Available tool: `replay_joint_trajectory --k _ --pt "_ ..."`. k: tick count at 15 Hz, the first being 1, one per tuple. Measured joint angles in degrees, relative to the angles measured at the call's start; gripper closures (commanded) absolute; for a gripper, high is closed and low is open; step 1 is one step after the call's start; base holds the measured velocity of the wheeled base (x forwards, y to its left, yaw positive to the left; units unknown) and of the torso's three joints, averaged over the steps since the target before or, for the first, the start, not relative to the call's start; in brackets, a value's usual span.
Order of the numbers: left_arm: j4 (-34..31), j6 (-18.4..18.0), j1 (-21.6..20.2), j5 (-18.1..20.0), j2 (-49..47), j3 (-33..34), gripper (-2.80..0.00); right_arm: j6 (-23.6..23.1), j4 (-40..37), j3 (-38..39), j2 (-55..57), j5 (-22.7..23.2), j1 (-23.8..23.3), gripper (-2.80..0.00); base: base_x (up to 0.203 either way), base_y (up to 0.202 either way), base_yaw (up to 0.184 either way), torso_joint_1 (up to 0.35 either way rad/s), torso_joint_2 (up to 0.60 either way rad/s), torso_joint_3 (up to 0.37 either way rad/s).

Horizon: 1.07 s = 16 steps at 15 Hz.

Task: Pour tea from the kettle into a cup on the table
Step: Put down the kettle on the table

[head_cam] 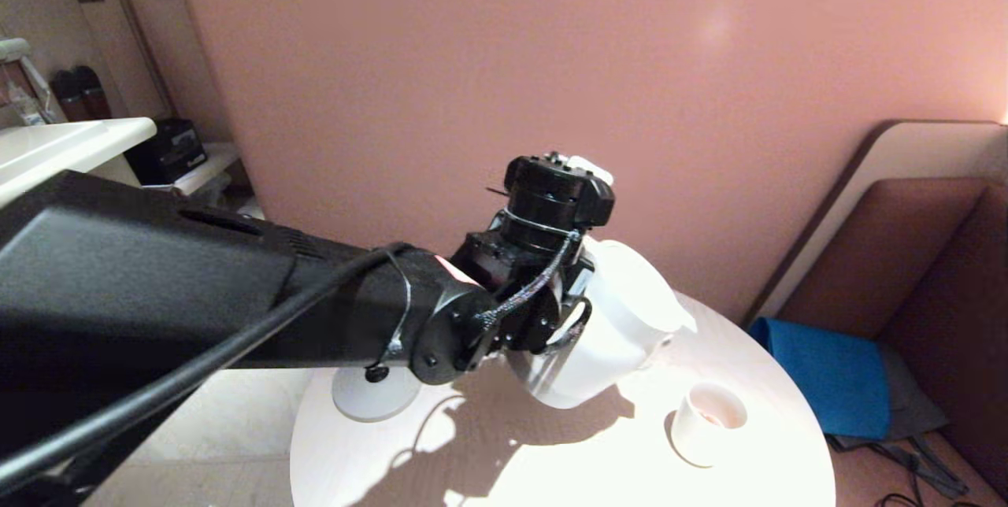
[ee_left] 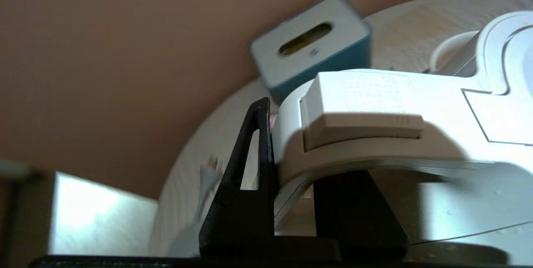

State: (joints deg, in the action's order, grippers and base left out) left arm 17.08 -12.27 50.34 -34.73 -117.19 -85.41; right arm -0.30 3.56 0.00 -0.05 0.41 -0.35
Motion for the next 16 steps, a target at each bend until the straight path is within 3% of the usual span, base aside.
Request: replay_joint_trajectory --k 8,11,16 --pt "0.4 21.7 -10.7 5.5 17.2 22.7 0.00 0.0 0.0 0.0 0.0 0.0 0.0 -2.80 0.000 0.000 0.000 0.000 0.00 0.000" --pt "1.4 26.0 -16.4 8.7 23.6 30.3 0.00 0.0 0.0 0.0 0.0 0.0 0.0 -2.80 0.000 0.000 0.000 0.000 0.00 0.000" --pt "17.0 26.4 -25.8 9.4 28.1 44.8 0.00 0.0 0.0 0.0 0.0 0.0 0.0 -2.80 0.000 0.000 0.000 0.000 0.00 0.000"
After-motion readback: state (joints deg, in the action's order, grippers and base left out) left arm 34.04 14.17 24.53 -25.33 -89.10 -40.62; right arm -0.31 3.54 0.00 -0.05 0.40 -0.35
